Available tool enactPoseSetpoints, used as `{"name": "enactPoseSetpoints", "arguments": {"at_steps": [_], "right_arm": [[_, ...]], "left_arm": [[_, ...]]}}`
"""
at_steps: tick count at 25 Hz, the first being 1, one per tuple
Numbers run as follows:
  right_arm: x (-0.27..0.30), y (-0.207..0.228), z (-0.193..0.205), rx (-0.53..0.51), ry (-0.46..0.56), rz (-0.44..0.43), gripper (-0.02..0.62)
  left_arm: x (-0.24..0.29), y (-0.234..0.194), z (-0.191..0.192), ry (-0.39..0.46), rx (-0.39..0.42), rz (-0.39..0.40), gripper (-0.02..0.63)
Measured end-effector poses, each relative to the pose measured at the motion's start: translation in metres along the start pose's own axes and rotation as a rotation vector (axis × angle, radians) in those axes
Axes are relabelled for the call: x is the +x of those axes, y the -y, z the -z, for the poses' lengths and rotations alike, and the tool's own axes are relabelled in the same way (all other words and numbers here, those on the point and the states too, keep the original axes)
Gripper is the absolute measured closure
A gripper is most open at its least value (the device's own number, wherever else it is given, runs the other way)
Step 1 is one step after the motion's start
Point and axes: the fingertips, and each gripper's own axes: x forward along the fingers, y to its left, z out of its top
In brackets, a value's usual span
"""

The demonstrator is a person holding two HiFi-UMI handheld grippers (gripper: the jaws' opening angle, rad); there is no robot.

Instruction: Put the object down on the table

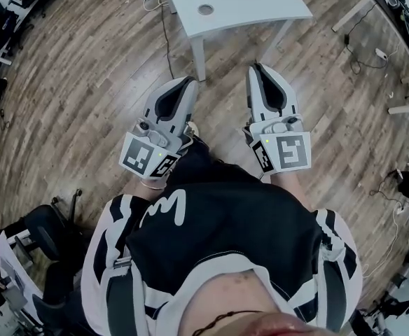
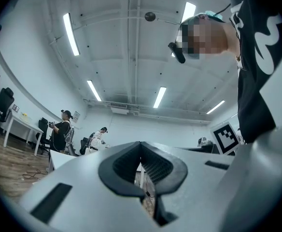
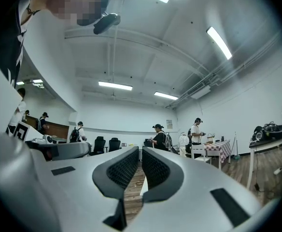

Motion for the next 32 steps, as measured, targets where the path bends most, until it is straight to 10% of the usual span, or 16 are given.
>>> {"name": "enactPoseSetpoints", "arguments": {"at_steps": [32], "right_arm": [[0.007, -0.037, -0.023, -0.069, 0.065, 0.03, 0.578]], "left_arm": [[-0.018, -0.003, -0.023, -0.02, -0.035, 0.112, 0.601]]}}
